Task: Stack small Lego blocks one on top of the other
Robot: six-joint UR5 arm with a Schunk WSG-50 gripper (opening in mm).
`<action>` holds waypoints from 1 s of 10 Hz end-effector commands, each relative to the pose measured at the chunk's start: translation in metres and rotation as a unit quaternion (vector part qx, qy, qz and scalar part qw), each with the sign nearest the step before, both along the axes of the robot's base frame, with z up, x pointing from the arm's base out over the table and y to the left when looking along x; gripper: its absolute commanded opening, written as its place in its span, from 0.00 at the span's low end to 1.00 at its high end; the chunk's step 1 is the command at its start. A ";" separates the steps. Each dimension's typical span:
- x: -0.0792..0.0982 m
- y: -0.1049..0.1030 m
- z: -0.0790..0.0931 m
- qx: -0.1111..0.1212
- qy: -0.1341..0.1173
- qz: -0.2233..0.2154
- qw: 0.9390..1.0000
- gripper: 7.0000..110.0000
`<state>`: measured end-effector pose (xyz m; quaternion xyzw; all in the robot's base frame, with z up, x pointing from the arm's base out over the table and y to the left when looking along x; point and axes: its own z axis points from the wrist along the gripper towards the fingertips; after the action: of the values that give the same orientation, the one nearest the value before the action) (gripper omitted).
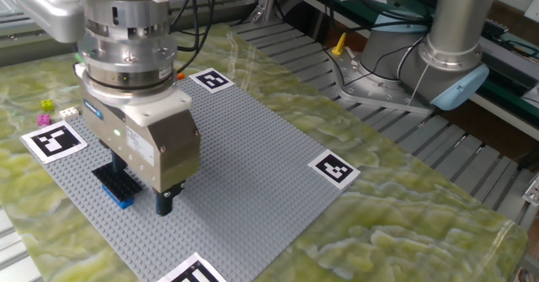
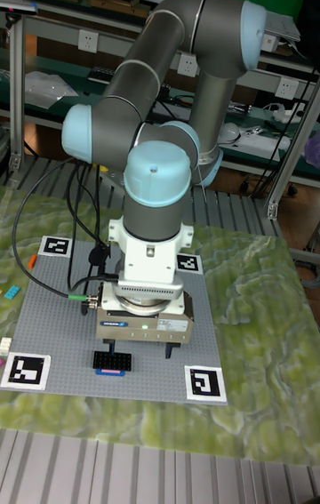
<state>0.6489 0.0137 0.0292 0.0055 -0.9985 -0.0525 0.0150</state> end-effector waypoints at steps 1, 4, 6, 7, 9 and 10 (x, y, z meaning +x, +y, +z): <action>-0.004 0.004 -0.001 0.008 0.011 -0.010 1.000 0.79; 0.007 -0.005 -0.005 -0.006 -0.004 -0.015 1.000 0.79; 0.012 -0.003 -0.005 -0.002 -0.013 -0.016 1.000 0.79; 0.014 0.000 -0.007 -0.001 -0.014 -0.016 1.000 0.79; 0.014 0.010 -0.014 -0.001 -0.013 -0.023 1.000 0.79; 0.014 0.011 -0.017 -0.002 -0.012 -0.022 1.000 0.79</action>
<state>0.6602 0.0175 0.0169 -0.0093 -0.9989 -0.0461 0.0040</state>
